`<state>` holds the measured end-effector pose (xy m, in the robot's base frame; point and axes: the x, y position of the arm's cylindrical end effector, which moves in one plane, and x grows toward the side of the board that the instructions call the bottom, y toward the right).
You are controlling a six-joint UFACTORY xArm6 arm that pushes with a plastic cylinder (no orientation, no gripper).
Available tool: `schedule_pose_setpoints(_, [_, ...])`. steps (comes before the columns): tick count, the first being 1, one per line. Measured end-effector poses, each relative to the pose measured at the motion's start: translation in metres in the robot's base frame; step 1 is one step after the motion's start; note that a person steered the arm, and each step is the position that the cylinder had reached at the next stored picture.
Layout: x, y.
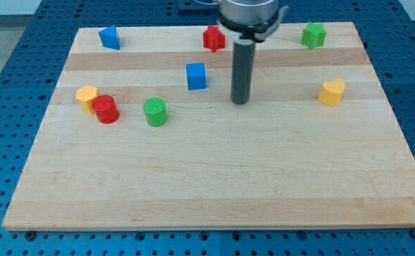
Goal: Place the green circle bottom left of the board
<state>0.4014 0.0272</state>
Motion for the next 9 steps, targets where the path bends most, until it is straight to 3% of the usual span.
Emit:
schedule_pose_setpoints(3, [-0.004,-0.1])
schedule_pose_setpoints(6, [0.013,-0.127])
schedule_pose_setpoints(9, [0.057,-0.161])
